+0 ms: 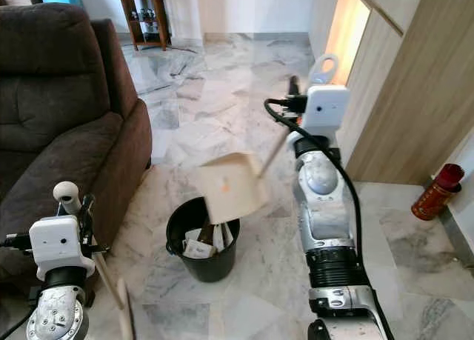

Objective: Sweep floor

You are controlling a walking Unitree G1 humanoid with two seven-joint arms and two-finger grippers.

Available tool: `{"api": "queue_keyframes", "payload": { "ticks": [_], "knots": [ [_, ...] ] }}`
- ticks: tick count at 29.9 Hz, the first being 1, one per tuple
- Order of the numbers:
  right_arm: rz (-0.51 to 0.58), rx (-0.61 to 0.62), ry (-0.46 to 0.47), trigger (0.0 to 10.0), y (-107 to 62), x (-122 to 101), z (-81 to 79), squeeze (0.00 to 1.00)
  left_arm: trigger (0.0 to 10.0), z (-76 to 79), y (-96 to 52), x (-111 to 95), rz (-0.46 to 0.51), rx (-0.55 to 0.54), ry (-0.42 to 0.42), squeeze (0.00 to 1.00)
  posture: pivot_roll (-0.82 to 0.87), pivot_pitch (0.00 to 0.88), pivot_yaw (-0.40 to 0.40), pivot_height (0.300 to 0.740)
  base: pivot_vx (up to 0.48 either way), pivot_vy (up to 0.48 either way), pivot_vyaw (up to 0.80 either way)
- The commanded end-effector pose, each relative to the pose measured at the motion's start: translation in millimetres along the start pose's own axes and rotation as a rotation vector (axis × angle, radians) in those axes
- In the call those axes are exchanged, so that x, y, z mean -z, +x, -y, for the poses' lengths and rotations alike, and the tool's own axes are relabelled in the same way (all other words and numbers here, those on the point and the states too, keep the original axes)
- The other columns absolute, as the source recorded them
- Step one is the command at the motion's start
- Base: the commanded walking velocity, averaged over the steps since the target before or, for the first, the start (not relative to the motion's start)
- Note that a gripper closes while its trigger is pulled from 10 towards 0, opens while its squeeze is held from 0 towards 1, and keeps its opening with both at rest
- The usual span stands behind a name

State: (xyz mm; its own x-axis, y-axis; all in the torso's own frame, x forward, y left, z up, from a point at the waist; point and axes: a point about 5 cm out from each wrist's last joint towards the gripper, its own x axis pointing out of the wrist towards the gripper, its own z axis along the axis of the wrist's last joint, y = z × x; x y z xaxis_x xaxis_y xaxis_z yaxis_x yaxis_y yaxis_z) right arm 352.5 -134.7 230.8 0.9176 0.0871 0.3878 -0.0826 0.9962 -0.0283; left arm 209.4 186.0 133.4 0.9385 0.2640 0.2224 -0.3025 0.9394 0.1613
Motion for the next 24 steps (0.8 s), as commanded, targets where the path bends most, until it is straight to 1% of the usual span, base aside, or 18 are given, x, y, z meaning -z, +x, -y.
{"api": "queue_keyframes", "payload": {
  "ticks": [1,6,7,8,10,16,17,20,21,22,23,24],
  "knots": [
    [0.113,-0.028,-0.002,10.0,6.3,-26,-4.9,0.00,10.0,-4.9,0.3,-8,0.048,-0.014,0.014,0.00,-0.11,0.055,0.048,0.740,0.000,0.000,0.00],
    [0.143,0.017,-0.004,10.0,8.8,-32,2.2,0.00,10.0,-4.9,-0.2,-8,0.048,-0.018,0.013,0.00,-0.11,0.057,0.047,0.740,0.000,0.000,0.00],
    [0.162,0.026,-0.028,10.0,9.1,-36,4.1,0.00,10.0,-5.1,-0.2,-8,0.048,-0.019,0.012,0.00,-0.11,0.063,0.047,0.740,0.000,0.000,0.00],
    [0.162,0.026,-0.028,10.0,9.1,-36,4.1,0.00,10.0,-5.1,-0.2,-8,0.048,-0.019,0.012,0.00,-0.11,0.063,0.047,0.740,0.000,0.000,0.00],
    [0.196,0.044,-0.072,10.0,9.3,-41,6.4,0.00,10.0,-5.2,0.3,-8,0.048,-0.020,0.011,0.00,-0.11,0.064,0.047,0.740,0.000,0.000,0.00],
    [0.184,-0.003,-0.124,10.0,7.8,-37,-0.3,0.00,10.0,-5.5,1.9,-8,0.050,-0.017,0.013,0.00,-0.11,0.065,0.047,0.740,0.000,0.000,0.00],
    [0.182,0.004,-0.145,10.0,7.7,-36,-0.2,0.00,10.0,-5.7,2.4,-8,0.052,-0.018,0.013,0.00,-0.11,0.066,0.048,0.740,0.000,0.000,0.00],
    [0.182,0.012,-0.154,10.0,7.8,-36,0.4,0.00,10.0,-6.0,2.6,-9,0.055,-0.019,0.013,0.00,-0.11,0.066,0.048,0.740,0.000,0.000,0.00],
    [0.190,0.048,-0.211,10.0,8.0,-37,4.6,0.00,10.0,-8.1,3.7,-13,0.077,-0.034,0.018,0.00,-0.11,0.066,0.047,0.740,0.000,0.000,0.00],
    [0.194,0.069,-0.230,10.0,8.1,-38,7.3,0.00,10.0,-9.3,4.4,-16,0.091,-0.041,0.024,0.00,-0.11,0.066,0.047,0.740,0.000,0.000,0.00],
    [0.188,0.114,-0.263,10.0,8.3,-37,13.7,0.00,10.0,-10.6,5.8,-20,0.106,-0.048,0.029,0.00,-0.11,0.066,0.047,0.740,0.000,0.000,0.00],
    [0.185,0.124,-0.269,10.0,8.3,-37,15.1,0.00,10.0,-10.7,6.2,-20,0.108,-0.049,0.030,0.00,-0.11,0.066,0.047,0.740,0.000,0.000,0.00]
  ]
}}
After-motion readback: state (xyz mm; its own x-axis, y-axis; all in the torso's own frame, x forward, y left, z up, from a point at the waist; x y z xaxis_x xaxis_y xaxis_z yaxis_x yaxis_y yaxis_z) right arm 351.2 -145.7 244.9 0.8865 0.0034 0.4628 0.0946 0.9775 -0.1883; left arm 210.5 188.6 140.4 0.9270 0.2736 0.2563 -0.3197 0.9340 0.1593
